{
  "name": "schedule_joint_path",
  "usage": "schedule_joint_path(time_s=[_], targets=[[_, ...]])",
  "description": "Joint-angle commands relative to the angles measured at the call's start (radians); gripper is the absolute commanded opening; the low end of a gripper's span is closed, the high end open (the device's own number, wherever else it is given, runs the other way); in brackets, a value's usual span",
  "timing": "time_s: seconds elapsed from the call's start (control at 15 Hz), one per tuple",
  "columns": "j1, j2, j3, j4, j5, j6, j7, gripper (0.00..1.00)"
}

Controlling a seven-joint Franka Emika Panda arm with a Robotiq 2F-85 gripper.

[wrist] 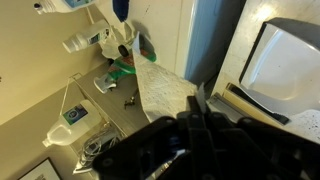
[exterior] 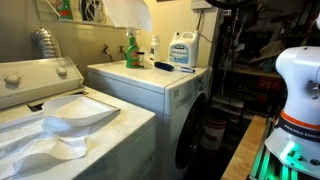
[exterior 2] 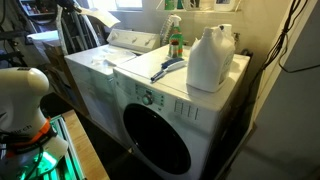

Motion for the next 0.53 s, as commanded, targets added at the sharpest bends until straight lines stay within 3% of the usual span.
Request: schedule_joint_path(time_s=[0.0,0.47], targets=[[-0.094,-0.016,0.081,-0.016,-0.009,0.015,0.004,0.0],[-0.322,-0.156,0.135,-0.211,0.095,0.224,0.068,0.0]])
